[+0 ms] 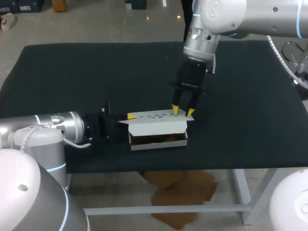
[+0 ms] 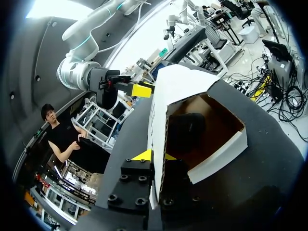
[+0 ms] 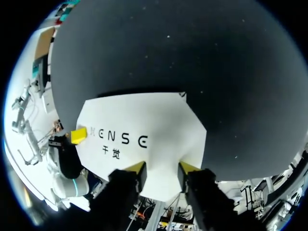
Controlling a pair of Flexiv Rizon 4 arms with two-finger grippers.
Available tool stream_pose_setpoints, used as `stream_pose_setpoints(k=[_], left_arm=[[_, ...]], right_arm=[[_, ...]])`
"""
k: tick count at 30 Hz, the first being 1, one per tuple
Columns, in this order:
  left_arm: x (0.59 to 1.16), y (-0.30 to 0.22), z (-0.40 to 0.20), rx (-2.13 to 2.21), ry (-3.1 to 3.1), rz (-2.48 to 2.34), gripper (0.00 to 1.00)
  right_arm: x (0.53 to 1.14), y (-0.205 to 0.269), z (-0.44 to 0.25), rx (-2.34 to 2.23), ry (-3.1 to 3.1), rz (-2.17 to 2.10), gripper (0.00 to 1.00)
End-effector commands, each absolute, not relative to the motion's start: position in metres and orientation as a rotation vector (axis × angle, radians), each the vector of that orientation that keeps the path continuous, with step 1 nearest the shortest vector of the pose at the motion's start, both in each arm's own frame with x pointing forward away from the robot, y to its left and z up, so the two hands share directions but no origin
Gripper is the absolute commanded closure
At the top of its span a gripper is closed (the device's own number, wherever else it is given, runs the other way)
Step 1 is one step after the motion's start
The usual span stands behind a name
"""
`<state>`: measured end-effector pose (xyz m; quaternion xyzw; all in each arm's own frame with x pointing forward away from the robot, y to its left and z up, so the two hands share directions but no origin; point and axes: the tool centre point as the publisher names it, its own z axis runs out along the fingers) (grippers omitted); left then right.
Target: Assemble the packaging by folding the flat box into shape, placing the metal phone stand inside, and closing the box properly
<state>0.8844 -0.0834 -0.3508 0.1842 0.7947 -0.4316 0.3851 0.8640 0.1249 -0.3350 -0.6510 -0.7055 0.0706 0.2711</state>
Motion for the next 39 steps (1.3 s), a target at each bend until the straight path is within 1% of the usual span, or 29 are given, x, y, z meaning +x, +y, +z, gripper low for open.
stream_pose_setpoints(k=[1, 2, 4, 6, 11, 14, 26, 31, 33, 34, 36, 37, 38, 39], left_arm=[[0.883, -0.083, -0.355, 0.465, 2.015, -1.103, 1.00], [0.883, -0.082, -0.355, 0.465, 2.015, -1.103, 1.00], [0.883, -0.082, -0.355, 0.463, 2.011, -1.104, 0.87], [0.882, -0.081, -0.356, 0.461, 2.006, -1.104, 0.84], [0.880, -0.078, -0.354, 0.452, 1.987, -1.110, 0.63], [0.879, -0.075, -0.352, 0.449, 1.977, -1.111, 0.57], [0.867, -0.056, -0.338, 0.425, 1.940, -1.093, 0.56], [0.857, -0.040, -0.330, 0.419, 1.989, -1.043, 0.52], [0.852, -0.031, -0.325, 0.412, 2.015, -1.019, 0.40], [0.849, -0.026, -0.321, 0.411, 2.034, -1.018, 0.32], [0.846, -0.017, -0.314, 0.397, 2.065, -1.009, 0.18], [0.845, -0.013, -0.310, 0.397, 2.085, -1.032, 0.16], [0.844, -0.009, -0.307, 0.401, 2.130, -1.050, 0.07], [0.844, -0.007, -0.304, 0.397, 2.155, -1.042, 0.00]], right_arm=[[0.860, 0.121, -0.335, -1.760, -1.902, 0.171, 0.55], [0.859, 0.121, -0.335, -1.760, -1.902, 0.171, 0.55], [0.859, 0.121, -0.335, -1.763, -1.903, 0.169, 0.55], [0.859, 0.121, -0.336, -1.763, -1.903, 0.167, 0.55], [0.859, 0.121, -0.337, -1.763, -1.904, 0.165, 0.56], [0.859, 0.121, -0.337, -1.764, -1.903, 0.166, 0.56], [0.859, 0.121, -0.338, -1.771, -1.900, 0.158, 0.56], [0.859, 0.121, -0.338, -1.775, -1.904, 0.154, 0.56], [0.859, 0.121, -0.337, -1.777, -1.907, 0.149, 0.56], [0.859, 0.121, -0.337, -1.778, -1.907, 0.145, 0.56], [0.859, 0.120, -0.337, -1.780, -1.907, 0.143, 0.56], [0.859, 0.120, -0.337, -1.780, -1.907, 0.142, 0.56], [0.858, 0.120, -0.338, -1.782, -1.908, 0.141, 0.56], [0.858, 0.120, -0.338, -1.783, -1.909, 0.139, 0.56]])
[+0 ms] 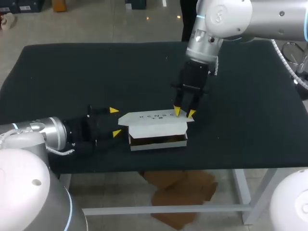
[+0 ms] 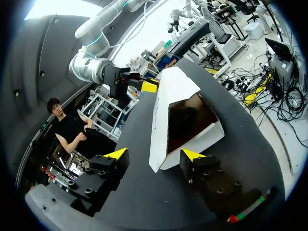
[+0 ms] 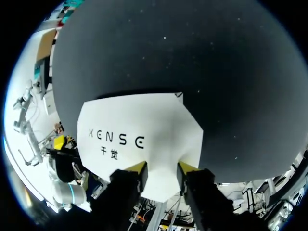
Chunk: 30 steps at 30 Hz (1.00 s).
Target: Assemble the packaging by folding the flat box into shape, placing the metal phone stand inside, and closing the box properly
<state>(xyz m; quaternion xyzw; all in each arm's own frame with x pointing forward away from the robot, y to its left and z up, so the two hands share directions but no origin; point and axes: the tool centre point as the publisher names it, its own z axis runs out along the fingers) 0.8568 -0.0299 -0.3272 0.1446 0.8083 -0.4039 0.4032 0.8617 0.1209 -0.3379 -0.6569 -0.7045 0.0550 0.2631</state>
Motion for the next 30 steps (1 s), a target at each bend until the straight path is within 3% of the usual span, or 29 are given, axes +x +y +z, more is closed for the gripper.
stream_pose_setpoints(k=[1, 8, 21, 27, 30], left_arm=[[0.845, -0.002, -0.299, 0.380, 2.221, -1.041, 0.00], [0.849, 0.009, -0.274, 0.258, 2.550, -0.710, 0.00], [0.849, 0.009, -0.274, 0.258, 2.550, -0.710, 0.00], [0.857, -0.001, -0.268, 0.069, 2.625, -0.850, 0.00], [0.870, -0.002, -0.258, -0.251, 2.763, -0.867, 0.00]], right_arm=[[0.858, 0.120, -0.338, -1.784, -1.910, 0.137, 0.56], [0.857, 0.120, -0.337, -1.792, -1.920, 0.127, 0.55], [0.856, 0.122, -0.339, -1.798, -1.922, 0.118, 0.55], [0.856, 0.124, -0.340, -1.805, -1.923, 0.117, 0.55], [0.855, 0.124, -0.340, -1.810, -1.923, 0.119, 0.55]])
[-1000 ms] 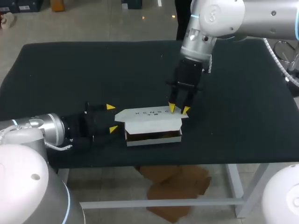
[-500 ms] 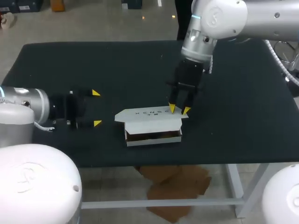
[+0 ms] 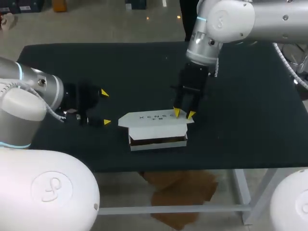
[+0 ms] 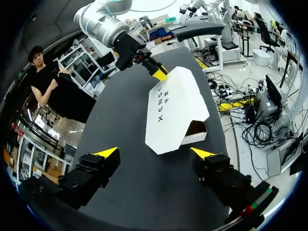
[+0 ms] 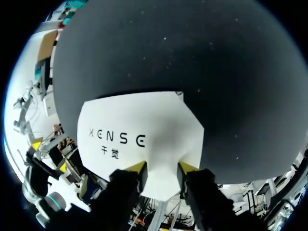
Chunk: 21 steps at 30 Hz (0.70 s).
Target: Assemble the packaging by folding the flat box into shape, placing the metal phone stand inside, and closing the box properly
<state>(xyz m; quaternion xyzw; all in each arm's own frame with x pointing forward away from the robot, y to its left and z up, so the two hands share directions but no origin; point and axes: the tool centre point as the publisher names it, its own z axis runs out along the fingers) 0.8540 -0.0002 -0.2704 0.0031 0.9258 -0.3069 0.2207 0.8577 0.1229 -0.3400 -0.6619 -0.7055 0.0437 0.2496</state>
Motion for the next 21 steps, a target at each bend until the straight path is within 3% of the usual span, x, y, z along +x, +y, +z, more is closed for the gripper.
stream_pose_setpoints(k=[1, 13, 19, 21], left_arm=[[0.870, -0.002, -0.258, -0.251, 2.763, -0.867, 0.00], [0.870, -0.002, -0.258, -0.251, 2.763, -0.867, 0.00], [0.893, -0.019, -0.259, -1.247, 2.704, -0.912, 0.00], [0.900, -0.014, -0.258, -1.719, 2.403, -0.796, 0.00]], right_arm=[[0.855, 0.123, -0.340, -1.811, -1.922, 0.119, 0.55], [0.854, 0.120, -0.340, -1.831, -1.912, 0.102, 0.56], [0.853, 0.121, -0.343, -1.840, -1.911, 0.100, 0.56], [0.853, 0.121, -0.343, -1.843, -1.911, 0.100, 0.56]])
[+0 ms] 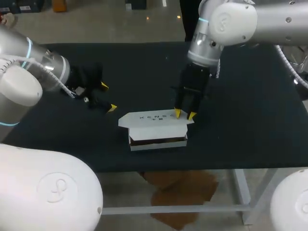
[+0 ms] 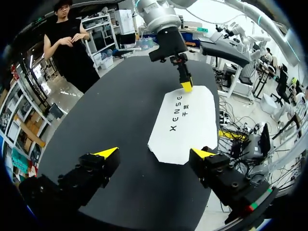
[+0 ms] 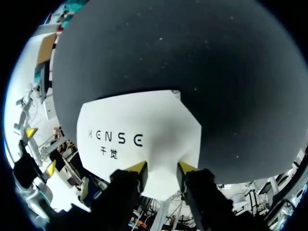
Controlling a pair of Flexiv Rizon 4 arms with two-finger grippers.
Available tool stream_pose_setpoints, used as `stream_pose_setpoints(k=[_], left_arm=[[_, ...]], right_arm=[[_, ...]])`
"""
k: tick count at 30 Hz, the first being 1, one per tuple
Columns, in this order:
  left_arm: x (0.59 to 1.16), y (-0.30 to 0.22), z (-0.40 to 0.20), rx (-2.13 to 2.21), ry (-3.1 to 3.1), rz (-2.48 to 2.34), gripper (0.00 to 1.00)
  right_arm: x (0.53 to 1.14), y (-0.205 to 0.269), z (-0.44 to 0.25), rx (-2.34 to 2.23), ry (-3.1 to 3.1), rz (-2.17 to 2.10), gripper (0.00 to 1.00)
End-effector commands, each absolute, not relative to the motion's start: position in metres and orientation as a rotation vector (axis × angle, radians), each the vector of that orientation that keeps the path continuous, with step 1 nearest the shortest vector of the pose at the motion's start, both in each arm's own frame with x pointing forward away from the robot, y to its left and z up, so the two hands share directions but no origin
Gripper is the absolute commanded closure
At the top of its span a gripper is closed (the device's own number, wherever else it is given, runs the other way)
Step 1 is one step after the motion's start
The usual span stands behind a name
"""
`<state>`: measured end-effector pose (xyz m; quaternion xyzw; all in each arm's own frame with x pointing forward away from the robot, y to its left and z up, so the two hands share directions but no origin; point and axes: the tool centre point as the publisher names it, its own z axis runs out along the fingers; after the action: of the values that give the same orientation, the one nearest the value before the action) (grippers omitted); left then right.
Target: Assemble the packaging by folding the flat box into shape, placing the metal phone stand inside, and closing the box properly
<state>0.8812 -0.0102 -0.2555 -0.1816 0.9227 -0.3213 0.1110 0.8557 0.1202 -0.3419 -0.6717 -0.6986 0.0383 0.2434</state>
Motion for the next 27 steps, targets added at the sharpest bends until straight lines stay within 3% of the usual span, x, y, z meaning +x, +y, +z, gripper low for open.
stream_pose_setpoints(k=[1, 11, 17, 27], left_arm=[[0.900, -0.014, -0.258, -1.719, 2.403, -0.796, 0.00], [0.900, -0.014, -0.258, -1.719, 2.403, -0.796, 0.00], [0.912, -0.025, -0.271, -2.320, 1.890, -0.598, 0.00], [0.911, -0.025, -0.272, -2.355, 1.742, -0.531, 0.00]], right_arm=[[0.853, 0.121, -0.343, -1.847, -1.912, 0.100, 0.56], [0.853, 0.120, -0.343, -1.853, -1.922, 0.066, 0.57], [0.851, 0.120, -0.344, -1.855, -1.928, 0.050, 0.57], [0.850, 0.119, -0.345, -1.856, -1.943, 0.010, 0.56]])
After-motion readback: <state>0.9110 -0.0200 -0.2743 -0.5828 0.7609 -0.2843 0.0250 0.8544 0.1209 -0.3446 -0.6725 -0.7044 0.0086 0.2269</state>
